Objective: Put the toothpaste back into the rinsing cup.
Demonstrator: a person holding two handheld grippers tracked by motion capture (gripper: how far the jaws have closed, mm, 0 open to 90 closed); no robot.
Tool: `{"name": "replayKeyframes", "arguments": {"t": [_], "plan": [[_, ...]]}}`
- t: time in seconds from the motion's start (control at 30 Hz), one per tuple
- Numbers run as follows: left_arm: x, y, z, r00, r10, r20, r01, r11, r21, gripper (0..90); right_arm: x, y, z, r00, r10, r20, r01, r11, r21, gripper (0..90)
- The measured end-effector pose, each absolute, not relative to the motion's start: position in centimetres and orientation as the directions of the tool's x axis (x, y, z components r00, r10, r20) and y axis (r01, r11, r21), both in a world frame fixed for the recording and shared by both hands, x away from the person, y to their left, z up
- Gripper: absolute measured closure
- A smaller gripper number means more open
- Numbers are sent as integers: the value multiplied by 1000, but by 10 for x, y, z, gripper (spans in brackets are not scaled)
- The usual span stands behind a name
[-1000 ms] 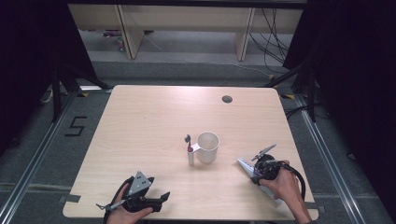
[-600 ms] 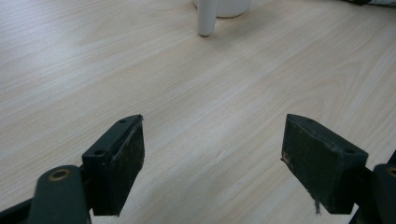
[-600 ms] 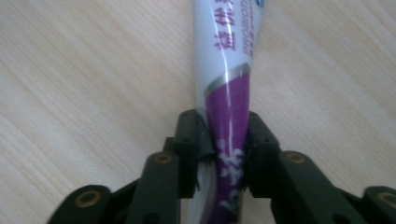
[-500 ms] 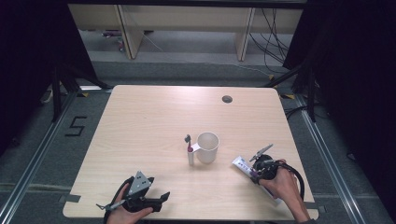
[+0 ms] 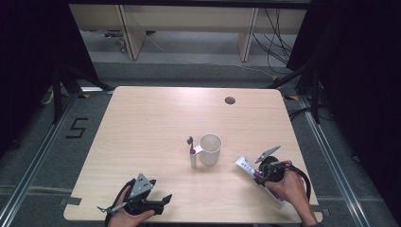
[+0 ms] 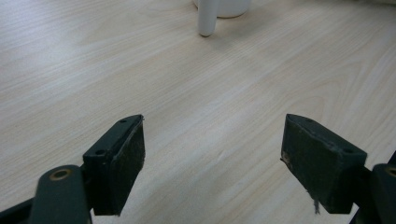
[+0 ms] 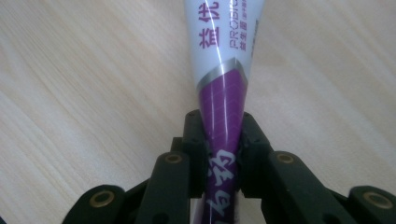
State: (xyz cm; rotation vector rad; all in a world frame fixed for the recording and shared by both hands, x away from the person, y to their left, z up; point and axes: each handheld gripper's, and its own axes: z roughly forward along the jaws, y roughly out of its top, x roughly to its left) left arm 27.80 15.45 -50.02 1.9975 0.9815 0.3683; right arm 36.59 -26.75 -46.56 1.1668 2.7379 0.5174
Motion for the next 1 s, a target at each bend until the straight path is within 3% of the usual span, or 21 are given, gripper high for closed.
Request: {"name": "replayKeyframes", "arguments": {"t": [0.27,0.33,0.53,1.0], "plan": [[278,154,-501,646,756,-106,501,-316,806,215,363,-279,-443,-630,774,63,703,533,471,773],[279,156,-500,655,751,-86,497,-343,797,214,366,-284,-439,-672,739,57,646,546,534,773],[280,157,-500,654,752,-79,498,-350,793,214,373,-286,-429,-672,737,69,605,493,624,774],[279,157,-501,650,753,-97,501,-329,801,214,393,-267,-401,-684,717,137,527,355,772,773]]}}
